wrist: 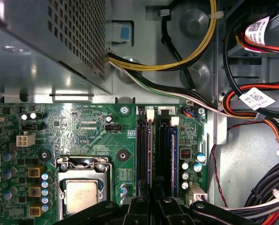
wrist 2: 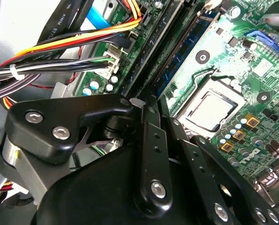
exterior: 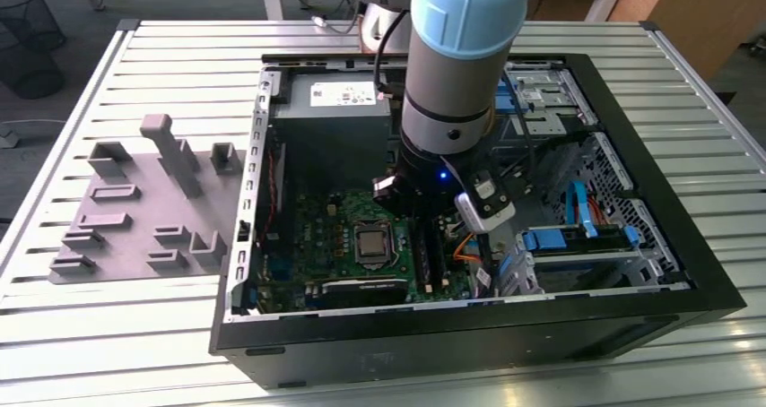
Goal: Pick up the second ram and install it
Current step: 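Insert the second ram into the second slot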
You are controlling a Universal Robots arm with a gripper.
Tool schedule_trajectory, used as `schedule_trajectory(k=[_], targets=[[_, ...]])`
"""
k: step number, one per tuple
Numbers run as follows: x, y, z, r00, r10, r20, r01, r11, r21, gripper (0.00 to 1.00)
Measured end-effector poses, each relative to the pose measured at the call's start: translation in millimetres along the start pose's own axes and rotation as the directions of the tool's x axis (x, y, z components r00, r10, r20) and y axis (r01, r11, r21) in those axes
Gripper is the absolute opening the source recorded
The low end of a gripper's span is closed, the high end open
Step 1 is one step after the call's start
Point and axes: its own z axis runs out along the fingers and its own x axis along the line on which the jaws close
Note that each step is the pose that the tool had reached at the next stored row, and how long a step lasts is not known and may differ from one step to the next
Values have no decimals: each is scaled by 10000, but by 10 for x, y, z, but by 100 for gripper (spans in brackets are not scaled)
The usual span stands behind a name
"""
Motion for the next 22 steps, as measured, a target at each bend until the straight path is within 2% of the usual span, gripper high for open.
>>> schedule_trajectory(k=[7,8,11,19,22], targets=[[0,0,2,10000,1,0,-1,10000,-1,15],[0,0,2,10000,0,0,0,10000,-1,21],[0,0,-2,10000,0,1,0,10000,-2,21],[-1,0,-202,10000,0,-5,0,10000,5,21],[-1,0,-227,10000,0,-5,0,10000,3,21]])
